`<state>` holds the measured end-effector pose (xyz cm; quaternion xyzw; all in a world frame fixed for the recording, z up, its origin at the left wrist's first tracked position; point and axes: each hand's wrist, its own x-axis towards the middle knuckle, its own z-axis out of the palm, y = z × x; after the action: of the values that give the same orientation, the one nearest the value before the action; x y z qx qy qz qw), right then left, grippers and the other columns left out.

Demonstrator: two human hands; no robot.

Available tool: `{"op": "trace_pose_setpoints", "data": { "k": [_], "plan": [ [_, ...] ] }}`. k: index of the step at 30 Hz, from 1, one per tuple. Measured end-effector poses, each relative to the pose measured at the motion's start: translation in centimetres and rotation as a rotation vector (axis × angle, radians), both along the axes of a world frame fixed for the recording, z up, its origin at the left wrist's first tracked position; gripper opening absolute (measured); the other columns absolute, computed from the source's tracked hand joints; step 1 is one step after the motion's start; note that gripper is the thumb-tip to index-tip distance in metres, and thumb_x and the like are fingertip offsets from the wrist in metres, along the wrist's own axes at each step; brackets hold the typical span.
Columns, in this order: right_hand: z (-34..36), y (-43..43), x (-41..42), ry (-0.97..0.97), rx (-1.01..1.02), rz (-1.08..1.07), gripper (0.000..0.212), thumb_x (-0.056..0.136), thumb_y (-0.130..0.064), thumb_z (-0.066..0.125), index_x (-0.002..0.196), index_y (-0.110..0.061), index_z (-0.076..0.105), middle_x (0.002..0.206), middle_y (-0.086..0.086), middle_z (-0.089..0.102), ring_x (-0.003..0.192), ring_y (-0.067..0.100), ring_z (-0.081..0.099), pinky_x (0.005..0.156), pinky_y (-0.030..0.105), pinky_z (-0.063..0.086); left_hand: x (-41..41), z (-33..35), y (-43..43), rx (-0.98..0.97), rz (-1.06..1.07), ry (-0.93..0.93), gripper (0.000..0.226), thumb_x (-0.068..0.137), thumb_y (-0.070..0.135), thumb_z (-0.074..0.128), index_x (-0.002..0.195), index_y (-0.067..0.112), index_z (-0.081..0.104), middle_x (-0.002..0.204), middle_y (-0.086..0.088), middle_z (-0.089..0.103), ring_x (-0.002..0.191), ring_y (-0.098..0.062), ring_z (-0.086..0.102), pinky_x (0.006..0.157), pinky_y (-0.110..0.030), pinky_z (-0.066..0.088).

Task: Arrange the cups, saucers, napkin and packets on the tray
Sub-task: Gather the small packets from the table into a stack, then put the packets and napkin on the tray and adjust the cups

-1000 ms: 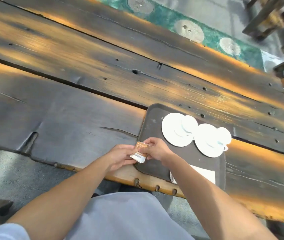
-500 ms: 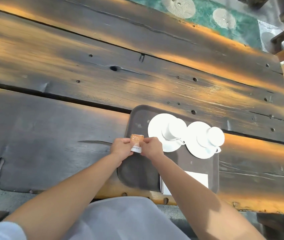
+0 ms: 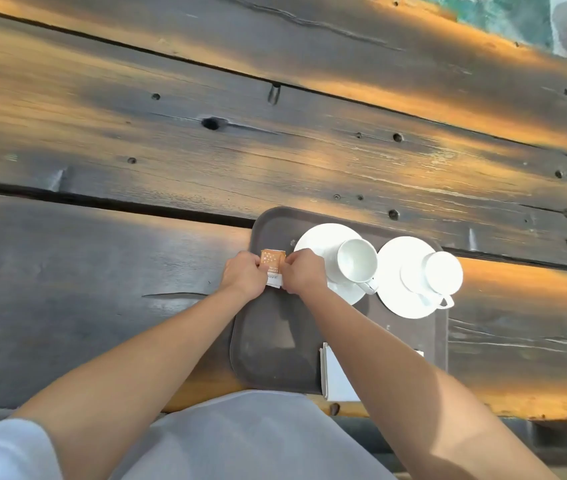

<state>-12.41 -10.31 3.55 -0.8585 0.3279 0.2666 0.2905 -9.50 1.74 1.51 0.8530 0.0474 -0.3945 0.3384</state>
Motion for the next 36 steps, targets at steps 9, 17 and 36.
{"op": "trace_pose_setpoints", "data": {
  "k": [9,17,36],
  "plan": [
    [-0.9,-0.2,0.5,0.012,-0.111,0.079,0.026,0.094,-0.009,0.044,0.096,-0.003,0.069,0.096,0.018,0.072,0.092,0.034,0.068,0.068,0.027,0.044,0.4,-0.1,-1.5,0.171,-0.231,-0.184,0.026,0.098,0.023,0.052,0.094,0.003,0.068,0.099,-0.019,0.067,0.094,-0.036,0.064,0.071,-0.035,0.049],
    [-1.6,0.2,0.7,0.025,-0.236,0.237,0.028,0.089,-0.002,0.049,0.114,-0.004,0.061,0.105,0.016,0.069,0.098,0.033,0.066,0.068,0.032,0.045,0.1,-0.8,-1.0,0.195,-0.283,-0.239,0.023,0.098,0.023,0.054,0.099,0.005,0.067,0.098,-0.018,0.065,0.090,-0.035,0.063,0.072,-0.037,0.052],
    [1.4,-0.6,-4.8,0.003,-0.167,0.154,0.032,0.094,-0.029,0.051,0.103,-0.001,0.062,0.110,0.020,0.066,0.099,0.035,0.060,0.077,0.034,0.044,-2.2,1.8,1.6,0.201,-0.324,-0.302,0.019,0.095,0.020,0.052,0.106,0.009,0.063,0.110,-0.014,0.066,0.100,-0.033,0.060,0.079,-0.038,0.052]
  ]
}}
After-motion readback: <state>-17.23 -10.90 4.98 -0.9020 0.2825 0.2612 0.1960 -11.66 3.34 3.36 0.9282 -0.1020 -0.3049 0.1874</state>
